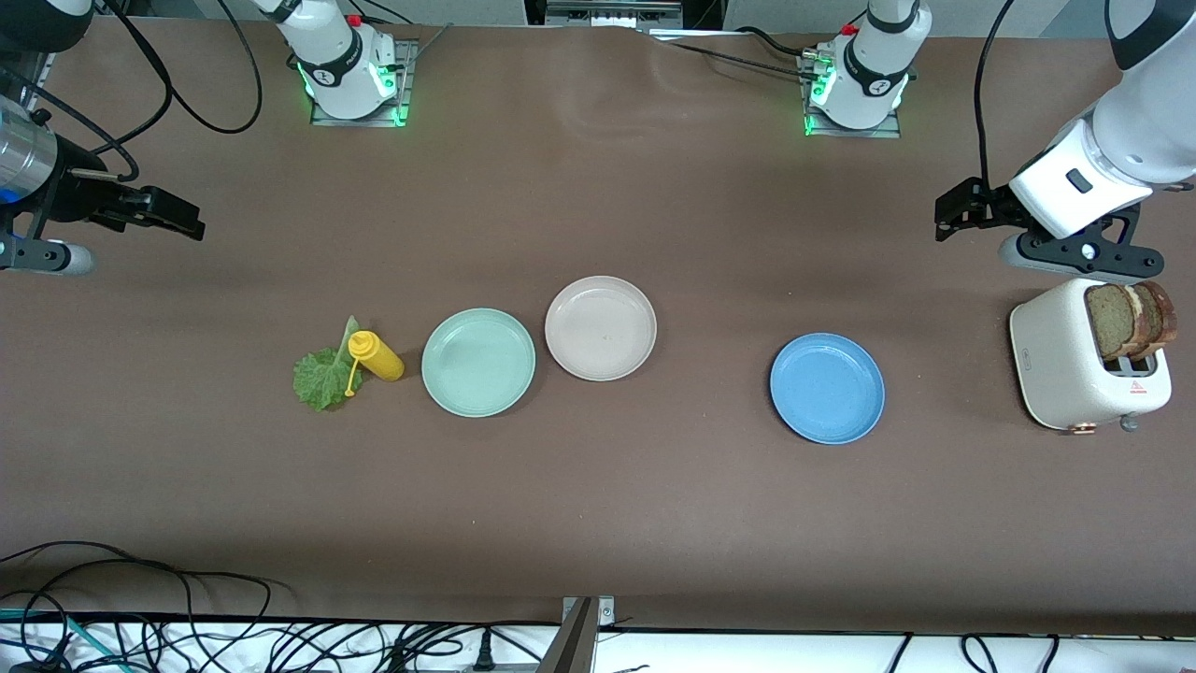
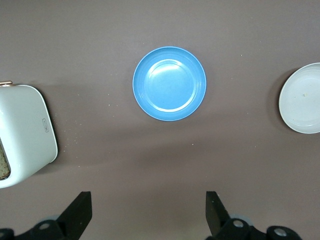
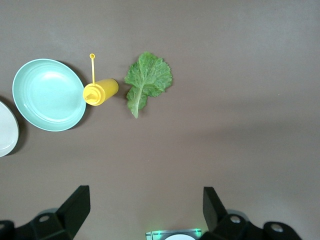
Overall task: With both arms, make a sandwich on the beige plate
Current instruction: 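Reach the right gripper toward the green lettuce leaf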
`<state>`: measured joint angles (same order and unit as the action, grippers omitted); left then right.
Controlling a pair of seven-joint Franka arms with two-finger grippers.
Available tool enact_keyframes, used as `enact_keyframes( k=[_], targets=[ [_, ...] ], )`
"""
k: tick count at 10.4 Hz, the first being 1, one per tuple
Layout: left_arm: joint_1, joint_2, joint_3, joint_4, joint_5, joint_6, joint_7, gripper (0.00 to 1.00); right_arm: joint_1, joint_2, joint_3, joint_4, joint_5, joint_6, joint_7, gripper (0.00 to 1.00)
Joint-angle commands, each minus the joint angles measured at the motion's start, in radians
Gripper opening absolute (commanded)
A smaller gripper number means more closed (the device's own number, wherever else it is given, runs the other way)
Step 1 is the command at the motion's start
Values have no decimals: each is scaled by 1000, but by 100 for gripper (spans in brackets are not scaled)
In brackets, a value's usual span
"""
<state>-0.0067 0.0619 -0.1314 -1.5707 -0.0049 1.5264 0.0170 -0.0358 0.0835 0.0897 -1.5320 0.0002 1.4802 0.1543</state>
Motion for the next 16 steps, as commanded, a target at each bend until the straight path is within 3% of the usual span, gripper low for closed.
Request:
enact_keyframes(
  k=[1, 16],
  targets=[
    [8, 10, -4, 24, 8, -6, 8, 100, -6, -2, 1, -2, -2, 0, -13, 100],
    [31, 9, -4, 26, 2, -6, 8, 100, -7, 16, -5, -3, -2, 0, -31, 100]
  ],
)
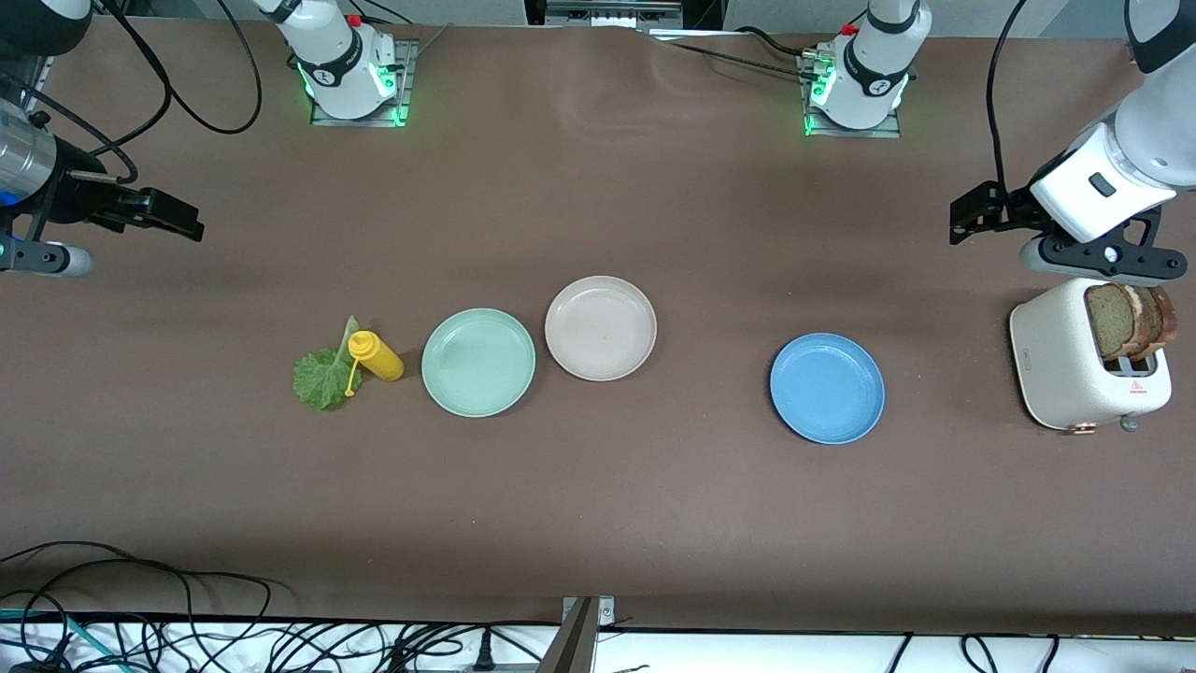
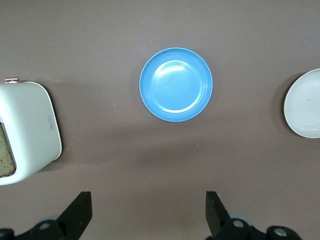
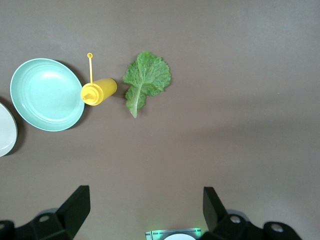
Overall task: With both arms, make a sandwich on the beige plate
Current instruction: 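Reach the right gripper toward the green lettuce leaf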
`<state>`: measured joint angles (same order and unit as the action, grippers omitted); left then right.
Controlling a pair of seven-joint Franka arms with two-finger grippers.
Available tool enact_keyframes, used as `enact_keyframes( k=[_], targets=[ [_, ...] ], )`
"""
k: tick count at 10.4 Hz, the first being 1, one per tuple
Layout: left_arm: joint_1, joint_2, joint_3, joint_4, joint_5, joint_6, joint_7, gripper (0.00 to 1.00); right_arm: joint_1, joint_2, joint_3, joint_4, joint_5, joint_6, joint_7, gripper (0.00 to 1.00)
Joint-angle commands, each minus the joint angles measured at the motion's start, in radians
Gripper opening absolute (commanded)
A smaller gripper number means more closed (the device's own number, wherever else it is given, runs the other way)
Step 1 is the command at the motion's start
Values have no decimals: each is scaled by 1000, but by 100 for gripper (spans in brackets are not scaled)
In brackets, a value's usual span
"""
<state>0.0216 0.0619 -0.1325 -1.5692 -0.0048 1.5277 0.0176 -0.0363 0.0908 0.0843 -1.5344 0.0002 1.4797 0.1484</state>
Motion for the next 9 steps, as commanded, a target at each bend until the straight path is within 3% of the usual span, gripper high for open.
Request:
enact_keyframes(
  k=[1, 9],
  targets=[
    [3, 12, -2, 25, -3, -8, 5, 100, -5, 15, -1, -1, -2, 2, -27, 100],
    [3, 9, -4, 25, -7, -8, 5, 100, -8, 93, -17, -64, -2, 97, -24, 100]
  ],
)
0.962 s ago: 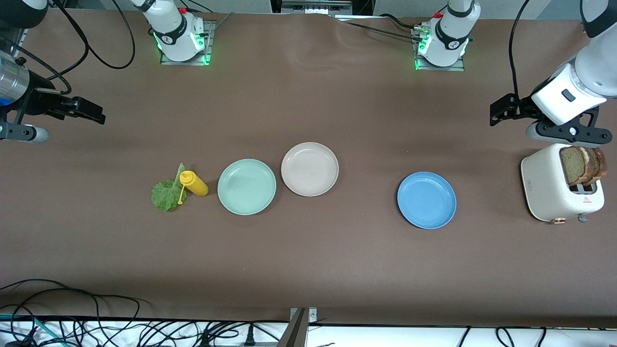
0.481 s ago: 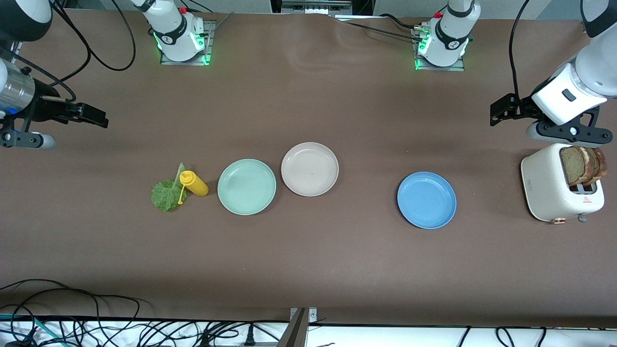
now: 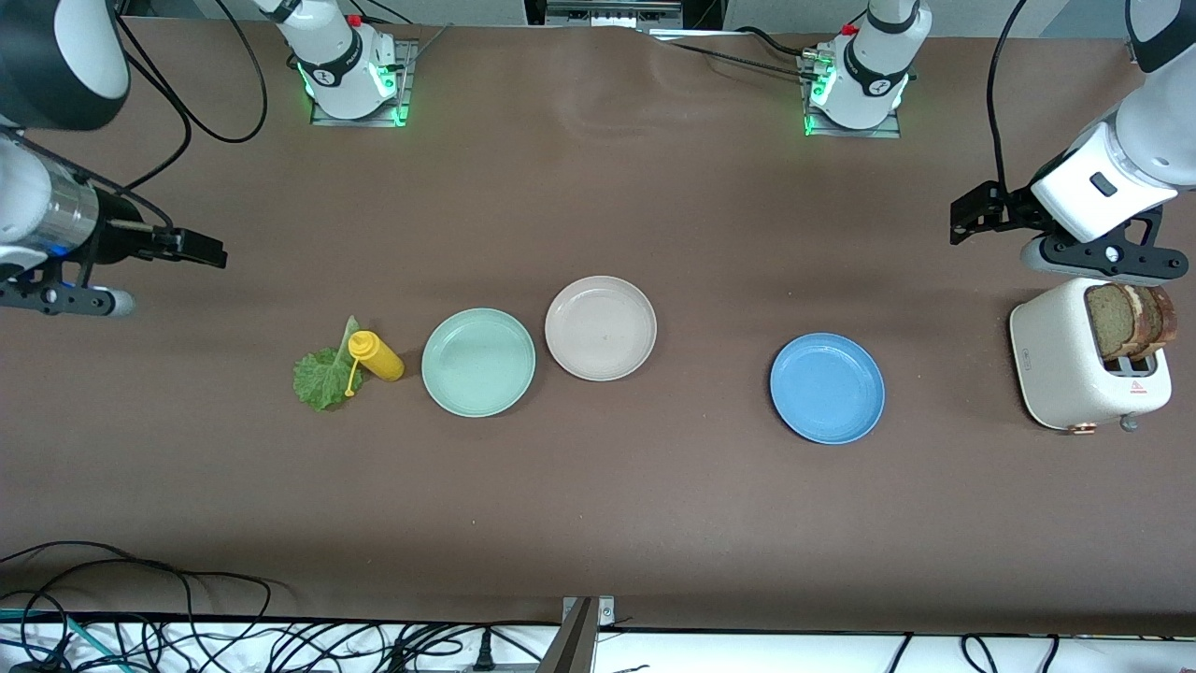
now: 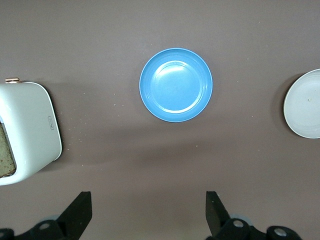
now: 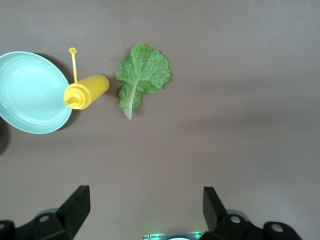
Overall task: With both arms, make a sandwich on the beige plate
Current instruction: 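Reach the right gripper toward the green lettuce leaf, then lower the right gripper and grasp the lettuce leaf stem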
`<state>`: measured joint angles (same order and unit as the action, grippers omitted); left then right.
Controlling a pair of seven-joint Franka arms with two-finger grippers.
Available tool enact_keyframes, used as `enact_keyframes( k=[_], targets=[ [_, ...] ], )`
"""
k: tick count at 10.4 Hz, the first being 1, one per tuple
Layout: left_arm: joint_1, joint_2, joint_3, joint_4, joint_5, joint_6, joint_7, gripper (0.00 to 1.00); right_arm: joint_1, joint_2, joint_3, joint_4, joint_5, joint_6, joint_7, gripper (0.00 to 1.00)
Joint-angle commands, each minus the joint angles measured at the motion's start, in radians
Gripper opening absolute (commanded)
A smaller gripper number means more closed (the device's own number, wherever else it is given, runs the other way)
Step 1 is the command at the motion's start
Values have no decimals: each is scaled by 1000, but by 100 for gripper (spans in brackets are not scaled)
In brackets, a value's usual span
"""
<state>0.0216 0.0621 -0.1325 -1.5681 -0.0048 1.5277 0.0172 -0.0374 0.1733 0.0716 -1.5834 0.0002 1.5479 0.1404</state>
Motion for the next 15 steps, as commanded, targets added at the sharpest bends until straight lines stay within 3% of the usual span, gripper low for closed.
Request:
enact_keyframes(
  k=[1, 7, 10, 15],
  targets=[
    [4, 8, -4, 25, -6, -8, 6, 100, -7, 31, -12, -15, -2, 38, -10, 100],
    [4, 8, -6, 25, 3, -8, 6, 100, -4, 182, -38, -15, 7, 162, 145, 100],
    [7, 10, -1, 23, -6, -8, 9, 100, -28, 258, -46, -17, 125, 220, 191, 100],
    [15, 7, -6, 25, -10, -8, 6, 100, -45, 360, -44, -15, 190, 328, 191, 100]
  ],
)
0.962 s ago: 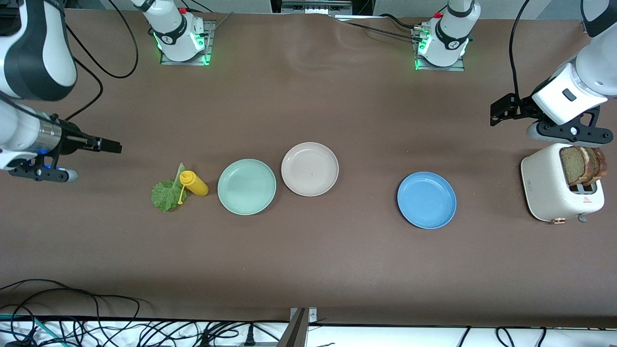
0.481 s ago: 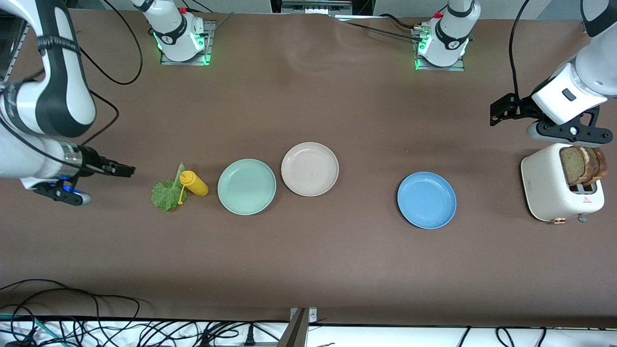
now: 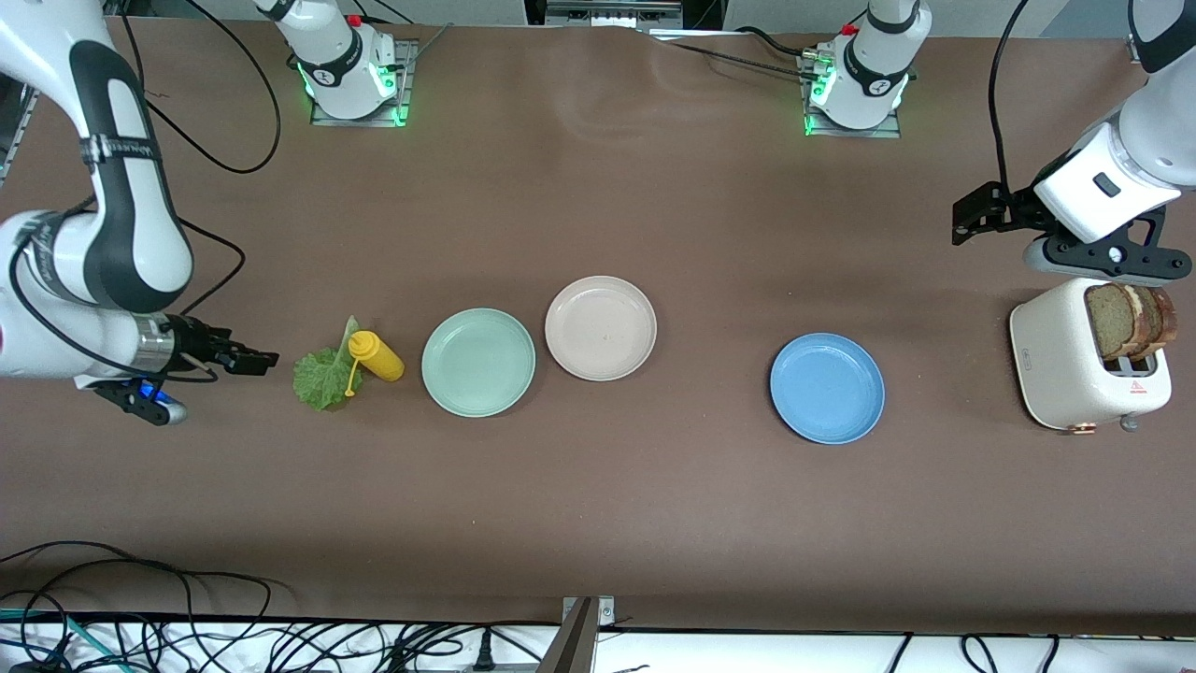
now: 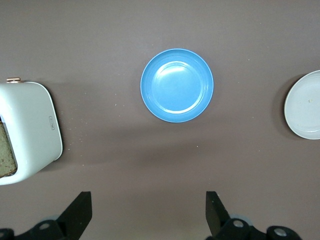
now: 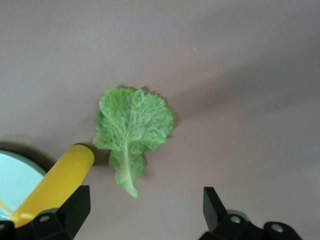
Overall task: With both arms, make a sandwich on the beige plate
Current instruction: 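Lower the right gripper and grasp the lettuce leaf stem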
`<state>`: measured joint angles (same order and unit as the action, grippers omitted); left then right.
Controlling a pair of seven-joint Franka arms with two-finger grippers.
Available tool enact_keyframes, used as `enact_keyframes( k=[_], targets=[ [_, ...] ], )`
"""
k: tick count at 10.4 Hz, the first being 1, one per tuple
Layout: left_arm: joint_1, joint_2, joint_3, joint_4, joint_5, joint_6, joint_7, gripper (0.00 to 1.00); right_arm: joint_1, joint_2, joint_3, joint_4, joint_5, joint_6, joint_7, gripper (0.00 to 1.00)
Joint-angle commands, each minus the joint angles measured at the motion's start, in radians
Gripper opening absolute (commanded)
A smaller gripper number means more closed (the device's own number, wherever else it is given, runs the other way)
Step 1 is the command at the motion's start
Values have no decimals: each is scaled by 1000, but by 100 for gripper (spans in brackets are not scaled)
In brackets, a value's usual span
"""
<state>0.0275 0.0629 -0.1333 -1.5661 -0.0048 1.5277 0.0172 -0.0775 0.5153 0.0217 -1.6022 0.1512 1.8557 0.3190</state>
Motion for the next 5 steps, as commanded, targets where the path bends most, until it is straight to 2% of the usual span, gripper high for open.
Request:
enact_keyframes(
  k=[1, 5],
  targets=[
    [-6, 9, -9, 23, -7, -8, -2, 100, -7, 32, 4, 5, 74, 22, 12, 100],
    [-20, 28, -14, 47, -3, -8, -56, 100, -4, 107, 6, 7, 120, 80, 11, 100]
  ],
)
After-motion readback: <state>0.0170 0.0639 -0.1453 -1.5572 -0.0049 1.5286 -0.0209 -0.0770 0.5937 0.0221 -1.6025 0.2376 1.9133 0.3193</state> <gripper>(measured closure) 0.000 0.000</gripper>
